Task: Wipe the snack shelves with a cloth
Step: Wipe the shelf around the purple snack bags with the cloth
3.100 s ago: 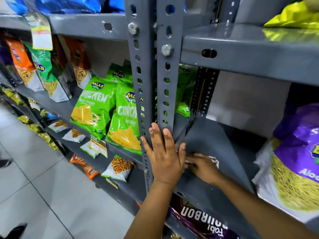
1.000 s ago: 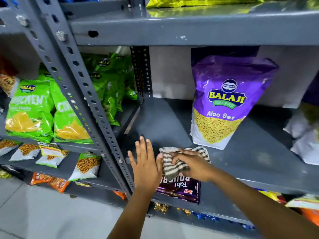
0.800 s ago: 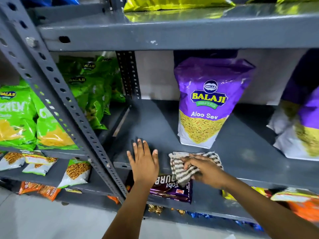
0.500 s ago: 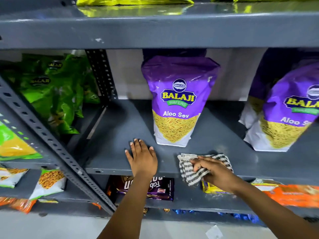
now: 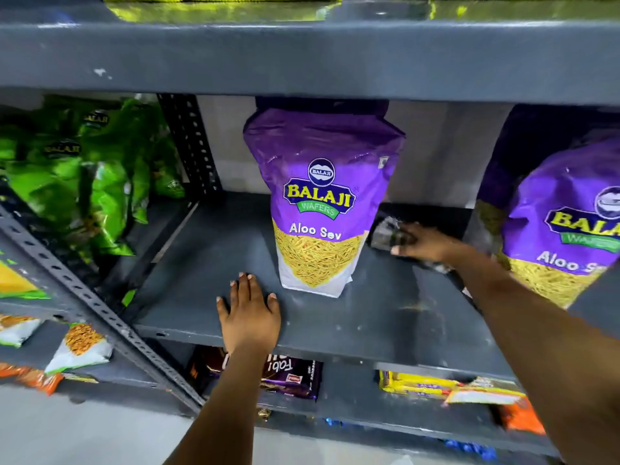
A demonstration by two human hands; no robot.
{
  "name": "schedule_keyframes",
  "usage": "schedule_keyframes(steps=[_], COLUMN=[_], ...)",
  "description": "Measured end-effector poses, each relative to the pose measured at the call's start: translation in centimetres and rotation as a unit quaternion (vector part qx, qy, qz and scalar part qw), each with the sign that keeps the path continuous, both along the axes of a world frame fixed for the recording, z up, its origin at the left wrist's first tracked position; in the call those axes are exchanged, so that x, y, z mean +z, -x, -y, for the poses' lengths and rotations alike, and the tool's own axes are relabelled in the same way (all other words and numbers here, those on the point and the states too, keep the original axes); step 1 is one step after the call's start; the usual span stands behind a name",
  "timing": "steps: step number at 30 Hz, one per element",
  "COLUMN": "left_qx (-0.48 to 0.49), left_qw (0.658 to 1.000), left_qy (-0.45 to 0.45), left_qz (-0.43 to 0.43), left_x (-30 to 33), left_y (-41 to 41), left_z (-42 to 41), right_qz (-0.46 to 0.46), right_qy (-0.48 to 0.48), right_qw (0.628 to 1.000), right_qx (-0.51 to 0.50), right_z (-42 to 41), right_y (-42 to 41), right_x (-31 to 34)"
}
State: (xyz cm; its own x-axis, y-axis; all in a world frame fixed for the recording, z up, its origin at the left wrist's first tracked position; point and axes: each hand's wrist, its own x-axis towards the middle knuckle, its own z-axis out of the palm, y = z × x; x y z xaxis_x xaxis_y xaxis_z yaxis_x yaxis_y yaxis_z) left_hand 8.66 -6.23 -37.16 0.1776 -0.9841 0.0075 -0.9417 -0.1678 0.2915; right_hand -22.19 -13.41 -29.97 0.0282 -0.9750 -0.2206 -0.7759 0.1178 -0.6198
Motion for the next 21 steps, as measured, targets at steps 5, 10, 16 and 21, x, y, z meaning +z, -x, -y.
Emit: schedule_keyframes(steps=[5, 10, 16, 21], left_qx=[0.007, 0.007, -0.001, -0.011], left_qw=[1.0, 1.0, 1.0, 1.0], left_qy=[0.015, 0.021, 0.008, -0.006], left_qz=[0.0, 0.001, -0.006, -0.013], left_x=[-0.3, -0.4, 0.0, 0.5], left_y=[0.0, 0.1, 0.1, 0.1], left_z=[0.0, 0.2, -0.1, -0.3], right_qz=[-0.173, -0.172, -0.139, -0.133], right_qy=[-0.026, 0.001, 0.011, 0.05], right_qw=[0.984, 0.985, 0.989, 0.987], right_qx=[0.005, 0.002, 0.049, 0.073], right_z=[2.4, 0.1, -5.7, -11.7], right_y=[-0.3, -0.5, -2.2, -3.1], right_x=[-5.7, -6.2, -5.8, -6.4])
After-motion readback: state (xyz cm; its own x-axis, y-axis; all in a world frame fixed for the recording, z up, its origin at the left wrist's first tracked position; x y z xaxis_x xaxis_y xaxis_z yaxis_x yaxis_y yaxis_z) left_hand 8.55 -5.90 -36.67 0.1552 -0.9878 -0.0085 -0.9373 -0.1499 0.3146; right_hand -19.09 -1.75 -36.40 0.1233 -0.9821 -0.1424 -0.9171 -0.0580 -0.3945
